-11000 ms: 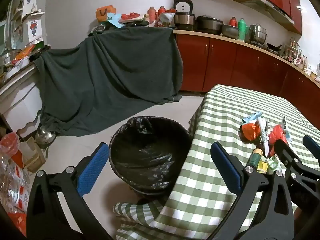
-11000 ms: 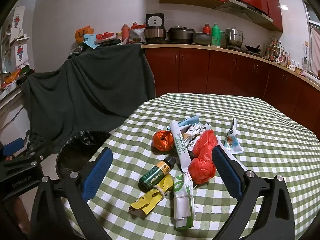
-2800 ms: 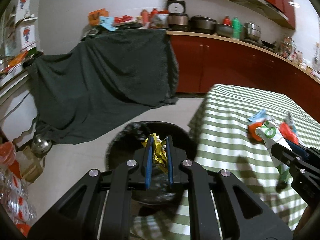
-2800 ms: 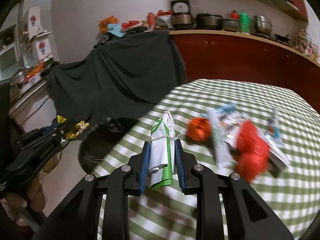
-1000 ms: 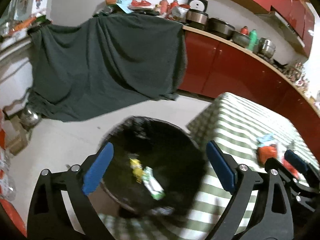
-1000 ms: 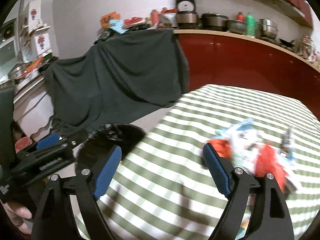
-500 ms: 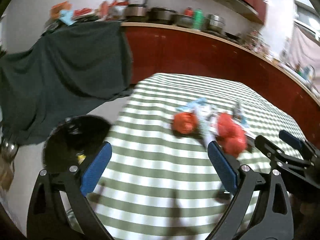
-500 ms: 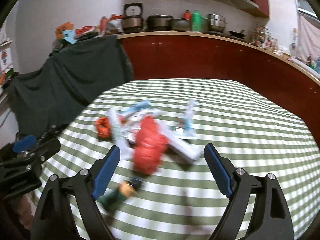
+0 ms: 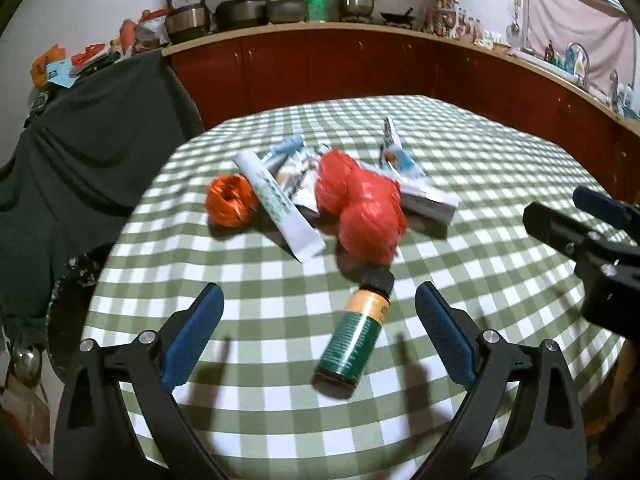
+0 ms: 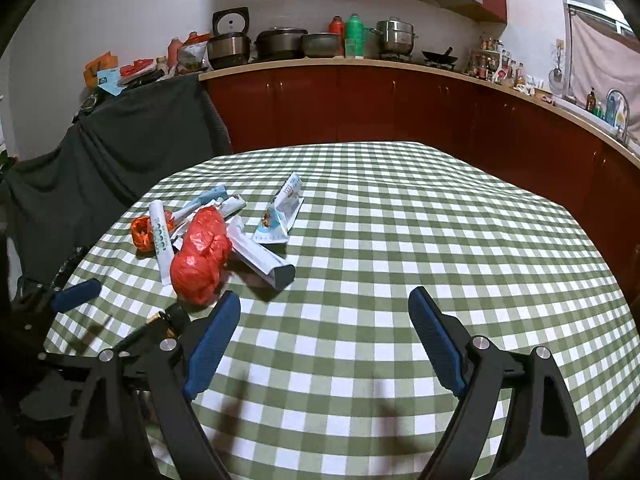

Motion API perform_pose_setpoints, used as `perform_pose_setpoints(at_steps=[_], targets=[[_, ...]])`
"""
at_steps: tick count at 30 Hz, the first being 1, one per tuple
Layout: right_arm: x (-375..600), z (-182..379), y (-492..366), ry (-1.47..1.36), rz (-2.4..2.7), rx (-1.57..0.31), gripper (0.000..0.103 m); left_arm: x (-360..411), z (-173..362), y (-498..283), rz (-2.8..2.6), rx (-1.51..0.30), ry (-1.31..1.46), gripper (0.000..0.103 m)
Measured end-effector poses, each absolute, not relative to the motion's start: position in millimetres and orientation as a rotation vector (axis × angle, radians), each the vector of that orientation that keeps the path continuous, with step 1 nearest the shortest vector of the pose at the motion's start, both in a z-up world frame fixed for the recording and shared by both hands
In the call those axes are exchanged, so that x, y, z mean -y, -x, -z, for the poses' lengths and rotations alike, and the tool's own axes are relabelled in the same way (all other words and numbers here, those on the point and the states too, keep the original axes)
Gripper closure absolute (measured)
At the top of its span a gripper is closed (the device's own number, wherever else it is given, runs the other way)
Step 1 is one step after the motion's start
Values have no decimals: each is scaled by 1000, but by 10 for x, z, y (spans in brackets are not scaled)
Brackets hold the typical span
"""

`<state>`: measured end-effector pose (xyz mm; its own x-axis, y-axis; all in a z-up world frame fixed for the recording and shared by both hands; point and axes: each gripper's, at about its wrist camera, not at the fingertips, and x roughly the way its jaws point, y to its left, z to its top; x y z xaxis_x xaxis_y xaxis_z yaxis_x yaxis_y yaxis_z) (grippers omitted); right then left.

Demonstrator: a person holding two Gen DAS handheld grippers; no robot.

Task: Collect trash
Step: 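Grasp the green spray can with the left tool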

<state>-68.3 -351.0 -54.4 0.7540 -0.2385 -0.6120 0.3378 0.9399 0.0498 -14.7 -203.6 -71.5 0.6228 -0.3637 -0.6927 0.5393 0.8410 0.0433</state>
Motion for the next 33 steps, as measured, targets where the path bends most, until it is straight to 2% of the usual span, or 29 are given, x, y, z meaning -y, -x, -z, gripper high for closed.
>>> perform_pose_setpoints(at_steps=[5, 10, 17, 26, 27, 28, 29, 30, 32, 33], targets=[[3564, 573, 732, -177, 308, -640, 20, 2081, 787, 156, 540, -745, -293, 9], [3576, 575, 752, -185, 301, -635, 20, 2084, 931, 85, 545, -837, -295, 9], [3578, 569, 769, -189, 292, -637, 20, 2053, 960, 38, 532, -850, -281, 4], [3548, 589, 753, -186, 286, -645, 20, 2063, 958, -7, 539, -849, -291, 6], [3547, 590, 748, -186, 286, -646, 20, 2056, 952, -3, 543, -843, -290, 9], [3544, 591, 744, -185, 286, -645, 20, 2054, 935, 19, 553, -830, -291, 24], [3542, 592, 743, -185, 287, -645, 20, 2058, 912, 51, 577, -813, -296, 46], [3540, 594, 740, -185, 286, -646, 20, 2065, 898, 85, 603, -807, -302, 54], [3531, 602, 719, -185, 284, -651, 20, 2088, 887, 120, 638, -795, -321, 78], [3521, 604, 707, -185, 282, -652, 20, 2086, 885, 132, 653, -790, -323, 80]])
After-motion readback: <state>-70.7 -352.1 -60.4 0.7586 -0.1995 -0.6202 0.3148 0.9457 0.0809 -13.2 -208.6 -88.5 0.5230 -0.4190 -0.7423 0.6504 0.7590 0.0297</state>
